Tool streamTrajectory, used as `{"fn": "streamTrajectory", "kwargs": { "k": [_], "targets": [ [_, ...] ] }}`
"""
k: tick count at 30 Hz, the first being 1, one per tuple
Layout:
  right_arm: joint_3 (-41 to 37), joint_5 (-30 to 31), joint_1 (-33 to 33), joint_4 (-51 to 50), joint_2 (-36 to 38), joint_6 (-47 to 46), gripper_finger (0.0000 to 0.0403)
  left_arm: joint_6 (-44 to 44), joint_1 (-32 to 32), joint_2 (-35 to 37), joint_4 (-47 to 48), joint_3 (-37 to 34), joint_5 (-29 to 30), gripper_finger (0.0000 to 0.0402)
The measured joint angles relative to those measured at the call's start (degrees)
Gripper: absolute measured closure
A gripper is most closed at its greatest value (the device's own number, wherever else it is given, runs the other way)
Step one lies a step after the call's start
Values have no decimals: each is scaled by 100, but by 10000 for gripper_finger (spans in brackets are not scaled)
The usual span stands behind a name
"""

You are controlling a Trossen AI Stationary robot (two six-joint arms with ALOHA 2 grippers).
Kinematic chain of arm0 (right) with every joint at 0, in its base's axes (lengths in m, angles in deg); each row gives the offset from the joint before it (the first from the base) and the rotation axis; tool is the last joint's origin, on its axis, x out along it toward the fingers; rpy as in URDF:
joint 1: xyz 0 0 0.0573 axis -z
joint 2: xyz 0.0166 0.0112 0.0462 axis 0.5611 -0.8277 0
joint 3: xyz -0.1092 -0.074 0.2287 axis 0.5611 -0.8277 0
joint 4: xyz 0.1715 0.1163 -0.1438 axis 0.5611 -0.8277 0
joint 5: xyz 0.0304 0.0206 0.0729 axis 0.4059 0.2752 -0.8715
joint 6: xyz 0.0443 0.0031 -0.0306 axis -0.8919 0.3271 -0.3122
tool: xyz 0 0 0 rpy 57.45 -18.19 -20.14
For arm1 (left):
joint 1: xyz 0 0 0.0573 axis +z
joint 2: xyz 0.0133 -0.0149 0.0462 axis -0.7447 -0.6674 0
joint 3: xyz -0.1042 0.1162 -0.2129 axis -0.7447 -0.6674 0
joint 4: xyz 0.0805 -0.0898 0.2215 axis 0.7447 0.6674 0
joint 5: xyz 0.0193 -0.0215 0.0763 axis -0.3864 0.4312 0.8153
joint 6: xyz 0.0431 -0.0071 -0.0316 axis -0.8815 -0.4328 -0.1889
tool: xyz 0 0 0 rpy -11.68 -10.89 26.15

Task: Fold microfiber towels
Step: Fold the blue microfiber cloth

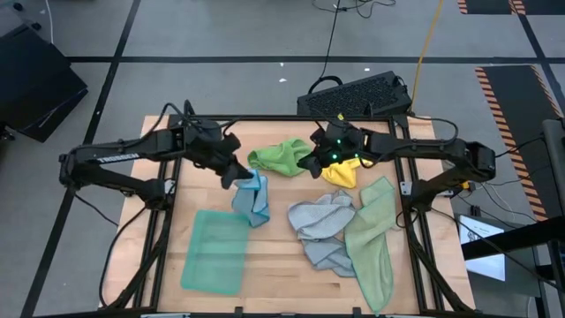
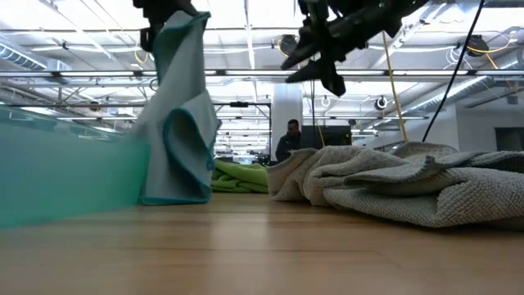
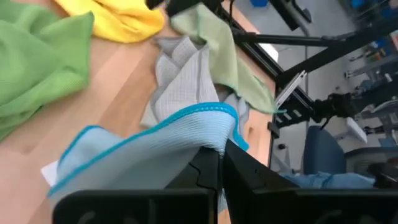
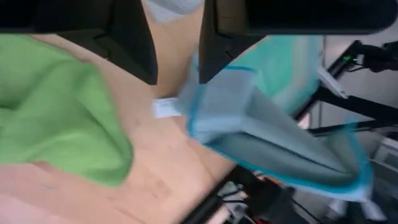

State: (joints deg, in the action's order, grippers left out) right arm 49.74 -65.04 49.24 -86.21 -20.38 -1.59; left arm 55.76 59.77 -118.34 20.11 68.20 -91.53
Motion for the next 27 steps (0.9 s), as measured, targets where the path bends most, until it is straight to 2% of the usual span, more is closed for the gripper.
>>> {"fn": "streamTrajectory", "kwargs": {
  "k": [3,8,11,15,22,27],
  "targets": [
    [2,413,-230,138,5,107,267,43,3,-117,-584,-106,-113,392],
    [0,1194,-476,197,19,1017,245,304,87,-290,-1348,-101,-507,392],
    [-2,1278,-544,523,181,1206,239,251,81,-416,-1341,-106,-576,392],
    [4,1174,-732,622,591,944,235,280,85,-578,-1559,-112,-575,392],
    [4,1355,-963,-350,1403,1033,235,352,128,-1131,-2687,-115,-568,392],
    [4,1625,-932,-1251,1821,1415,235,1404,141,-1460,-3881,-115,-532,392]
  ]
}}
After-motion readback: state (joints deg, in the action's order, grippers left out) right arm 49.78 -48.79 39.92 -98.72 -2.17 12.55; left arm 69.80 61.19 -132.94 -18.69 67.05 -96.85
